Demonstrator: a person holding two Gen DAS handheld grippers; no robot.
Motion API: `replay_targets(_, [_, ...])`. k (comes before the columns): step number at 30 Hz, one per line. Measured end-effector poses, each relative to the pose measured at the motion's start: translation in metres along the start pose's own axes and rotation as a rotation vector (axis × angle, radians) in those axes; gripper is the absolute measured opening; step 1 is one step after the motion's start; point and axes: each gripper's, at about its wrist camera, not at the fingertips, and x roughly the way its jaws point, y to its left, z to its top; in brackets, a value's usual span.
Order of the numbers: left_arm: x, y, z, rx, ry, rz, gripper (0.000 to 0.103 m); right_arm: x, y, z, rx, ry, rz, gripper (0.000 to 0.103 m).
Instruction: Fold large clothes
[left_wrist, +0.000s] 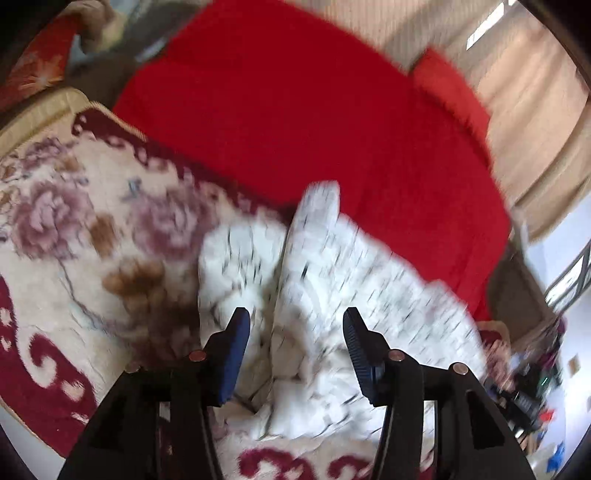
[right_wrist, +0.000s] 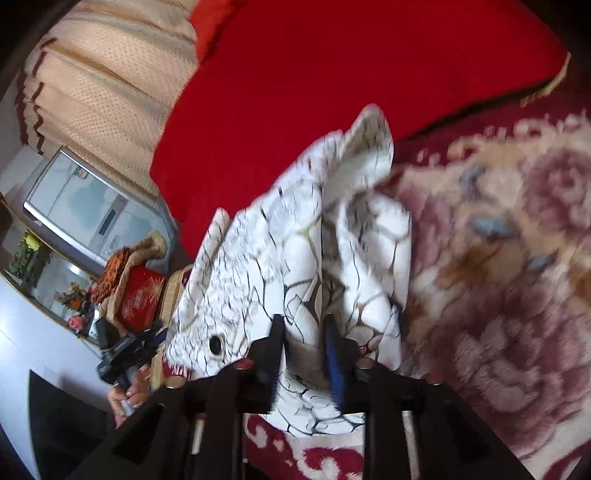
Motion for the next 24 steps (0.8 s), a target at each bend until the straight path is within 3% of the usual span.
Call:
replay_targets(1, [-0.008,0.002,0.001,-0.019,-0.036,-0.03,0.059,-0.007,0.001,0.001,0.0,-0.03,-0.002,0.059])
replay_targets(2, [-0.013,0.004,0.003,-0.03,-0.052,-0.048,0.06,-0.016,0.001,0.002,0.009,-0.067,0.005,0.079])
replay_targets(5, [-0.007,-0.005,0.001,-0.047,-0.059,-0.093,0.06,-0.028,0.006,0.012,0.02,-0.183,0.035,0.08])
replay_targets(11, [0.047,-0.047,-0.013,0.01,0.051,-0.136,0.06,-0.002,0.015,0.052,0.032,-0.165,-0.007,0.08])
replay_targets(15, [0.088,-0.055,-0.015,0.027,0.118,-0.061,0.067,0.043,0.013,0.091,0.072,-0.104,-0.054,0.08])
replay_targets(18, [0.116,-0.039,-0.011,-0.031,0.168,0.005,0.067,0.074,-0.003,0.116,0.142,-0.04,-0.059,0.08])
replay_targets(20, [0.129,-0.025,-0.01,-0.075,0.208,0.052,0.067,0.102,-0.013,0.129,0.181,0.042,-0.016,0.08])
replay_targets(22, [0.133,-0.018,-0.01,-0.09,0.216,0.041,0.067,0.124,-0.015,0.135,0.181,0.098,0.01,0.079])
replay_targets(23, [0.132,-0.016,-0.009,-0.092,0.216,0.037,0.067,0.136,-0.014,0.137,0.157,0.109,0.0,0.076])
replay_targets(24, [0.131,-0.014,-0.009,-0.091,0.212,0.034,0.067,0.144,-0.012,0.138,0.133,0.11,-0.012,0.064])
